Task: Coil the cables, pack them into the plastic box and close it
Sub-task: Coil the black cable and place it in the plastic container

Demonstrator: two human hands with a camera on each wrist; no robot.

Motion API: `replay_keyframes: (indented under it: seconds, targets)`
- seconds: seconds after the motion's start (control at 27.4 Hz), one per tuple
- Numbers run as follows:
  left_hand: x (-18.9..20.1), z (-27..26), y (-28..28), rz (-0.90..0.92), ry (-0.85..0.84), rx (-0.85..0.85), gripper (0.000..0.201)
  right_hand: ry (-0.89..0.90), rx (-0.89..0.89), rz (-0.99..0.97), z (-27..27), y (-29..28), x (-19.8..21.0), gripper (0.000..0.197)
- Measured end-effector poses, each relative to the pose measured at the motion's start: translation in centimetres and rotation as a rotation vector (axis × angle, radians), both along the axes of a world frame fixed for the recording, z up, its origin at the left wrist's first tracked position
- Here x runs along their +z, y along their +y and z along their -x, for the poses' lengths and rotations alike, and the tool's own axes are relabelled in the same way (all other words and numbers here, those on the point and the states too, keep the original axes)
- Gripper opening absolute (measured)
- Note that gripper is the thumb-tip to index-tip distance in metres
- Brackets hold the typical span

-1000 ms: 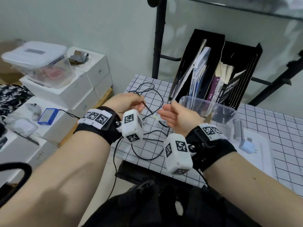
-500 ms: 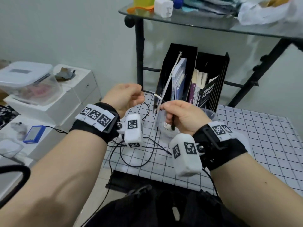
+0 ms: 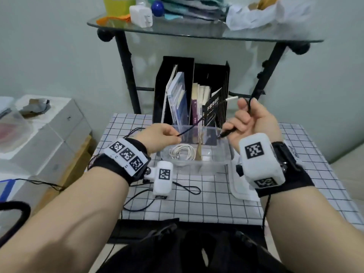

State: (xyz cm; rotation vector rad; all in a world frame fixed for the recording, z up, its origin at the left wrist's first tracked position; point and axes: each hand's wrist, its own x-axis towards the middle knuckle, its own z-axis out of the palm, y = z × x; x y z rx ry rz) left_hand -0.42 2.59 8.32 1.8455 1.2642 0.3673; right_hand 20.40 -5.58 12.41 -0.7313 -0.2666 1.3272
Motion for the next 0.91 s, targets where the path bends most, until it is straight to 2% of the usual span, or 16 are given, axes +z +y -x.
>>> replay_keyframes:
  seconds: [0.26,0.44,0.58,0.73,0.8,0.91]
  targets:
    - [0.3,-2.5,-0.9,-0.041,0.099,-0.125,0.013,0.023,-0.216,-0.04,-4.2,-1.4,0.5,0.014]
    - [2.4,-4.8,-1.6,-0.075,0.207,-0.336,0.016,-0.048,-0.283,-0.072,-3.7,-0.3,-0.3,0.02]
    - [4.2,-5.6,-2.1,-0.058,0.22,-0.444,0.016,-0.122,-0.226,-0.09,-2.8,0.1,-0.7,0.028]
    - [5.1,-5.6,-2.2,-0.043,0.153,-0.513,0.013,-0.32,-0.119,-0.021,-2.0,0.5,-1.6,0.028]
    - [5.3,-5.4,-2.0,-0.062,0.093,-0.498,0.013,-0.423,-0.013,0.043,-1.7,0.5,-2.0,0.029]
    - [5.4,-5.5,-1.5,-0.073,-0.037,-0.418,0.016,-0.456,0.162,0.13,-1.0,0.4,-2.4,0.027]
